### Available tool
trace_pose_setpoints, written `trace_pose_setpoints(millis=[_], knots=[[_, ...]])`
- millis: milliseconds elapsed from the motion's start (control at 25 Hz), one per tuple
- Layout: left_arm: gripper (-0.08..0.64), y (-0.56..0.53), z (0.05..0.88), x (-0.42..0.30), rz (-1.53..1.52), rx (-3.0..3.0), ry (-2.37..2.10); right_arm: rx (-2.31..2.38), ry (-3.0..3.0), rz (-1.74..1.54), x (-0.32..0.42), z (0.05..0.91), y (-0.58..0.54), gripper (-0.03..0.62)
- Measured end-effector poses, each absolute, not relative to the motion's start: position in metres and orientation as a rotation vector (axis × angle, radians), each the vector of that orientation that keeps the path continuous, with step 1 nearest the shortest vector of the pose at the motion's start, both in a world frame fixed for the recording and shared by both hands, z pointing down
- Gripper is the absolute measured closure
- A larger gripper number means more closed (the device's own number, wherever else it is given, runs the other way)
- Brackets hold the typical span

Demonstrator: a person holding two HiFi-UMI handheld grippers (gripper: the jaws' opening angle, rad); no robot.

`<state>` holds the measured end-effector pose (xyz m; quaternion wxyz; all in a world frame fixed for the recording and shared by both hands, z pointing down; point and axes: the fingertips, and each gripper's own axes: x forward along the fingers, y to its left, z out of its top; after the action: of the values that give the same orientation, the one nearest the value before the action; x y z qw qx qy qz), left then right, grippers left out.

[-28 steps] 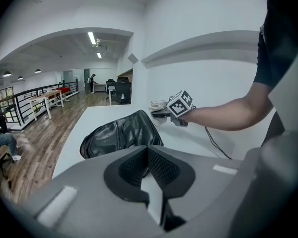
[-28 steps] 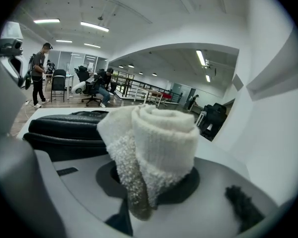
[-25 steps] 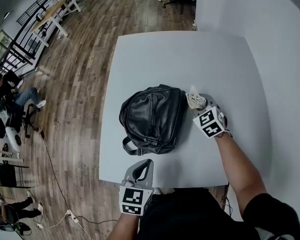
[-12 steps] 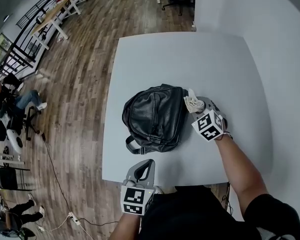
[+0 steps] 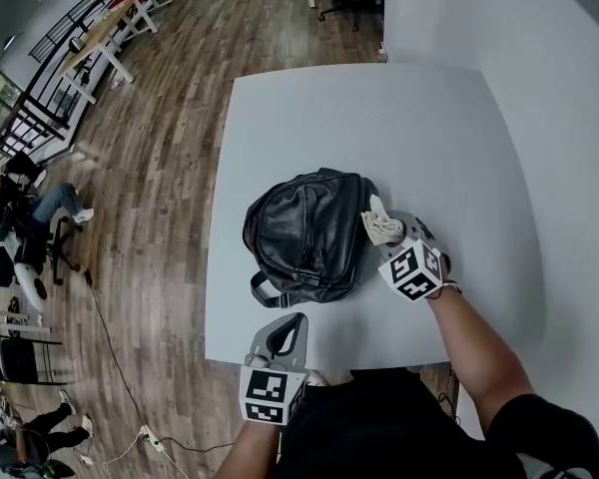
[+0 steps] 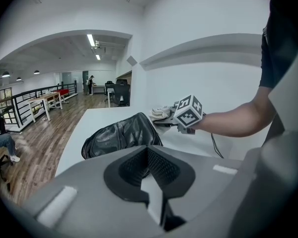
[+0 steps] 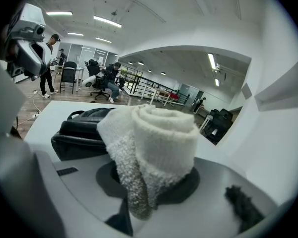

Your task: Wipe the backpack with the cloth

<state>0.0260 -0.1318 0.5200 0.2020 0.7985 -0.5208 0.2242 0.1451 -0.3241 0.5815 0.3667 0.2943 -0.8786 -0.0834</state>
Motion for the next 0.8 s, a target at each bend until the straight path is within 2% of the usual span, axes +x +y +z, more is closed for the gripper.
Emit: trace_pose_setpoints(millis=[800], knots=[[0.554,-0.142,0.517,0.05,0.662,2.271,-1.433,0.724,-2.366,-0.096,0.146,0.58,-0.261,0.503]])
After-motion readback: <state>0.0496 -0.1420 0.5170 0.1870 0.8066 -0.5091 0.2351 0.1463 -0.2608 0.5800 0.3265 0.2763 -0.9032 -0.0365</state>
